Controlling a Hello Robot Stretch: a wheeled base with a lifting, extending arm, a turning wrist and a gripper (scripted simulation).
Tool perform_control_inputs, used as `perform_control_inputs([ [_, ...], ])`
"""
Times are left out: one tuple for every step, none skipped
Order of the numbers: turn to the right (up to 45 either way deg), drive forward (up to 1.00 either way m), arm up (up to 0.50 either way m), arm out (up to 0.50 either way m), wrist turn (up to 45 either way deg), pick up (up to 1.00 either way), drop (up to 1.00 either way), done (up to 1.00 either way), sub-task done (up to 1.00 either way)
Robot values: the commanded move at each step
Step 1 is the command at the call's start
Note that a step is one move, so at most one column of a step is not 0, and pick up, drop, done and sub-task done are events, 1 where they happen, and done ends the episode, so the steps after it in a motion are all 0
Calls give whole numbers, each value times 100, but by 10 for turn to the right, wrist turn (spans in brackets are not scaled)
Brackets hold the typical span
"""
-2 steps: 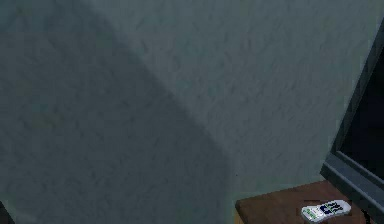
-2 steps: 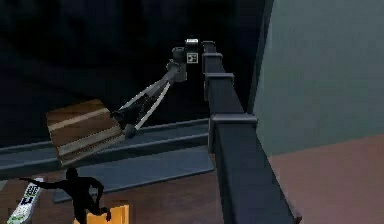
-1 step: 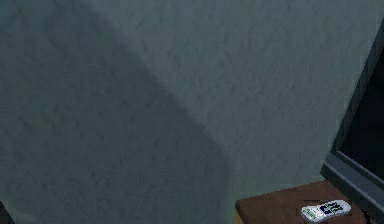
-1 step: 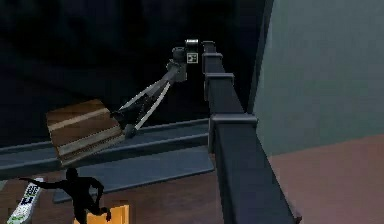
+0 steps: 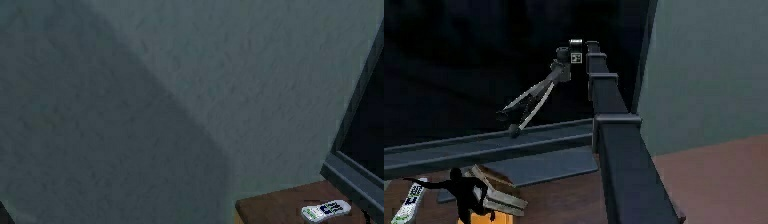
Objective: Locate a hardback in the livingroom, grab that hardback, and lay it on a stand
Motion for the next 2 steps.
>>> perform_control_inputs([
  [0,0,0,-10,0,0,0,0,0],
  [0,0,0,0,0,0,0,100,0],
])
